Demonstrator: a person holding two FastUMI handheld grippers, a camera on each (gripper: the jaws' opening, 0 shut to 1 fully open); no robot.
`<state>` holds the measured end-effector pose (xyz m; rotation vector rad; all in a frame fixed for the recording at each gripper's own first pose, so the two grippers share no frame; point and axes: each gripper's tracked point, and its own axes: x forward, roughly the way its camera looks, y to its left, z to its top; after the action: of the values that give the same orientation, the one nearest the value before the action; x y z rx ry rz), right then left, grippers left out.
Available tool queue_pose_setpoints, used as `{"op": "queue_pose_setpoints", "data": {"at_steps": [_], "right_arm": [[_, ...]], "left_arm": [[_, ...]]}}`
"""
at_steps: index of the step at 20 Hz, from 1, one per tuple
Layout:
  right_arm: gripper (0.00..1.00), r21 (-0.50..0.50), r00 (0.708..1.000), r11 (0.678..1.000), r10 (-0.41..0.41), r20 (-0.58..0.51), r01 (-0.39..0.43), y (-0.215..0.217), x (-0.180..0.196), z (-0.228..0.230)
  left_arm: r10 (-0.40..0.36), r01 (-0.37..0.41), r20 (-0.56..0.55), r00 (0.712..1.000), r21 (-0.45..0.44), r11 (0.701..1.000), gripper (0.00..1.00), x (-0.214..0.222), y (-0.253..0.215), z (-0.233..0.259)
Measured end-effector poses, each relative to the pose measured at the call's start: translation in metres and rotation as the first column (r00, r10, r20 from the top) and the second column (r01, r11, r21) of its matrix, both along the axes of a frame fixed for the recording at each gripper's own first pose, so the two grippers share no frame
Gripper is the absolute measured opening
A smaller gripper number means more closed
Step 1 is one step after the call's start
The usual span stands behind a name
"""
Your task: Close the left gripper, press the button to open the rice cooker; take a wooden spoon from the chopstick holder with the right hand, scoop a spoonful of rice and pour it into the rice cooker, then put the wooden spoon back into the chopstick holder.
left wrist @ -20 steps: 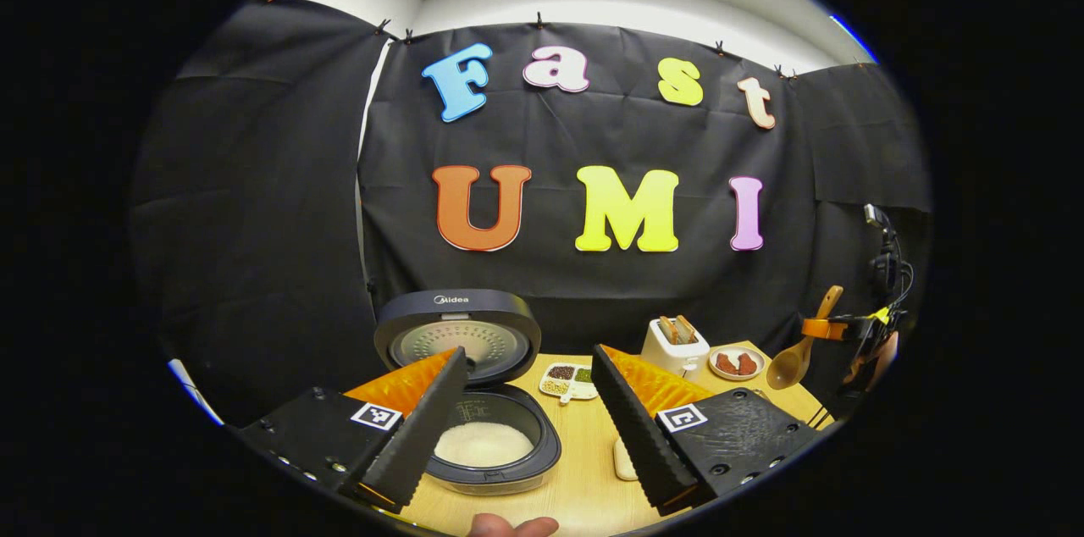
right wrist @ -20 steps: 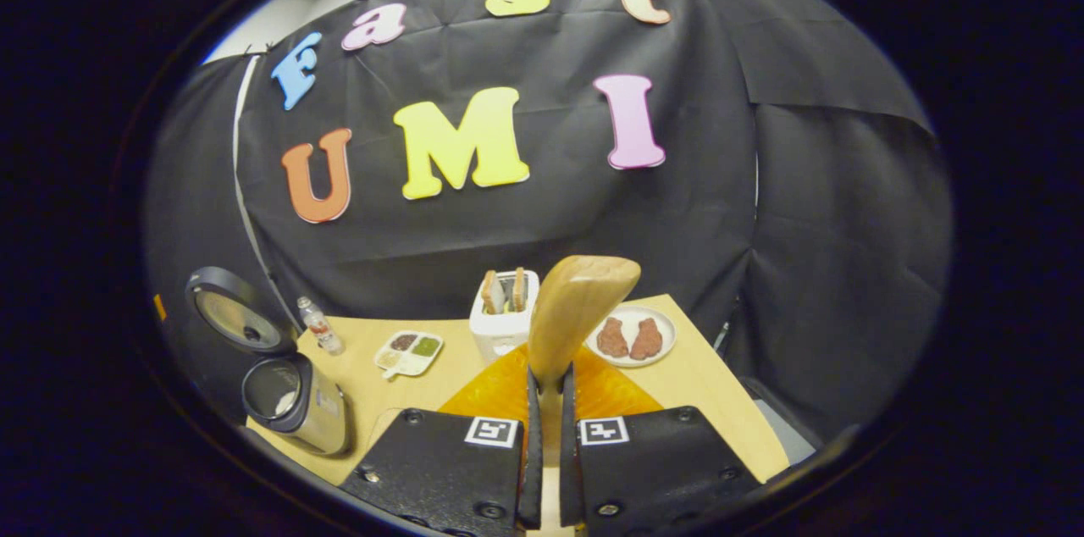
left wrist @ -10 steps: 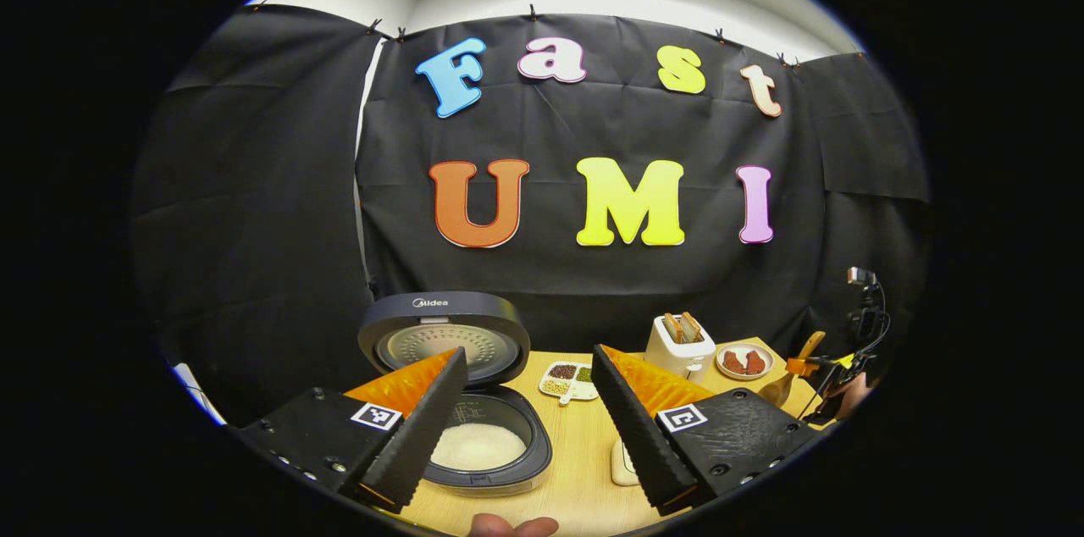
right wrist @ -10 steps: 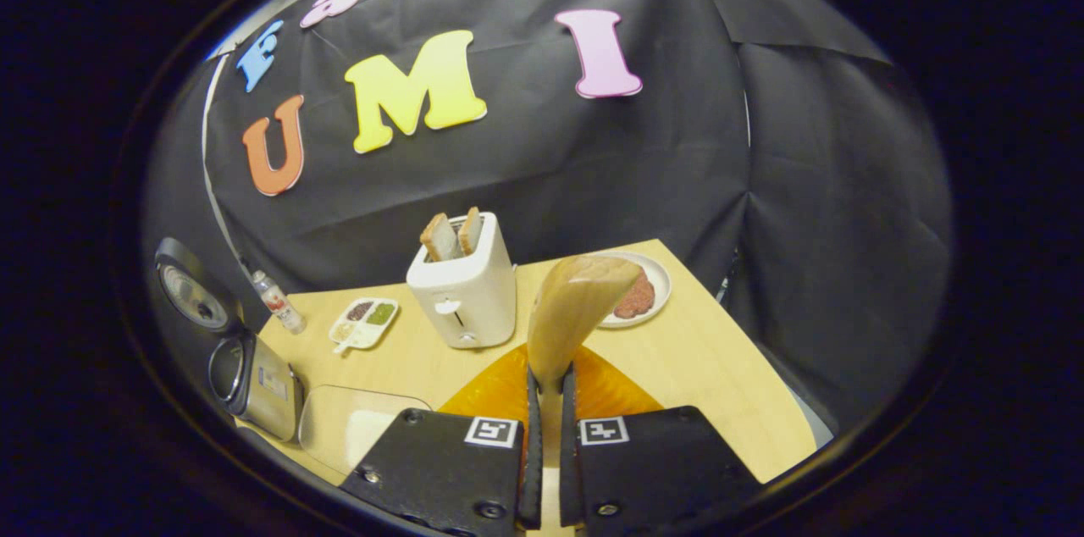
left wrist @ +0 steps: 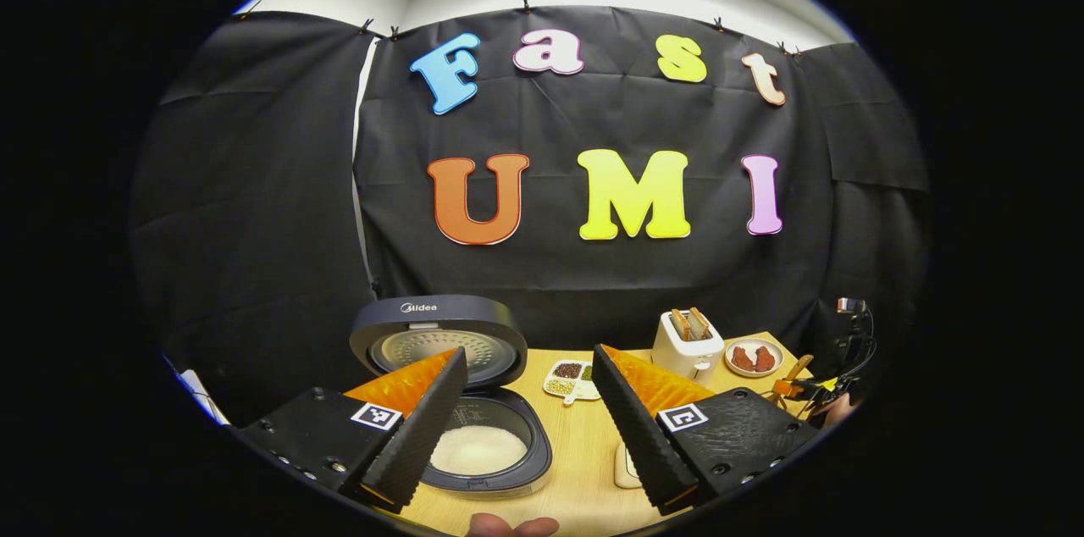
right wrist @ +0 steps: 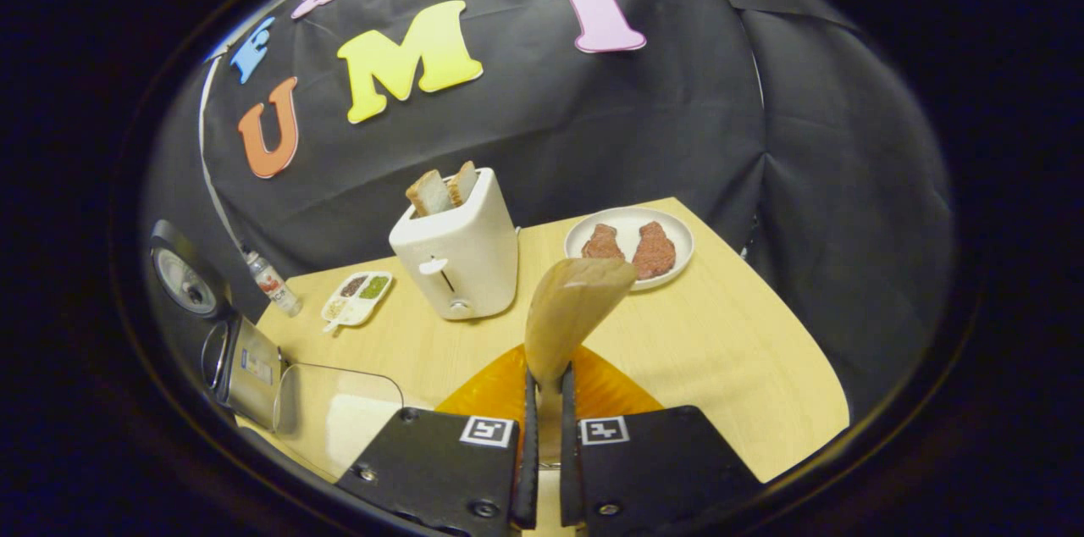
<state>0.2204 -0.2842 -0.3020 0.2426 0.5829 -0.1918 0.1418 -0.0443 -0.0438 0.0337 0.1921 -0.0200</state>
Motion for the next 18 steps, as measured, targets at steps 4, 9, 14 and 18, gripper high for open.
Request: {"op": "queue_pose_setpoints", "data": {"at_steps": [4,9,14,18], "right_arm": [[0.2,0.007,1.0,1.0,0.018,0.01,-0.018,0.002,-0.001,0.003],[0.58,-0.094,0.997,0.995,-0.009,0.079,0.016,-0.012,-0.008,0.046],[0.78,-0.164,0.985,0.985,-0.029,0.169,0.057,-0.012,-0.028,0.11],[0.78,-0.222,0.969,0.971,-0.036,0.243,0.092,-0.003,-0.051,0.165]], "left_arm": [[-0.004,0.005,0.017,1.0,-0.036,0.999,0.95,0.005,-0.001,0.009],[0.018,-0.014,0.044,0.999,-0.088,0.996,0.95,0.008,0.004,0.025],[0.041,-0.033,0.099,0.994,-0.085,0.996,0.94,0.013,0.018,0.045],[0.081,-0.071,0.104,0.991,-0.091,0.993,0.94,0.023,0.04,0.053]]}}
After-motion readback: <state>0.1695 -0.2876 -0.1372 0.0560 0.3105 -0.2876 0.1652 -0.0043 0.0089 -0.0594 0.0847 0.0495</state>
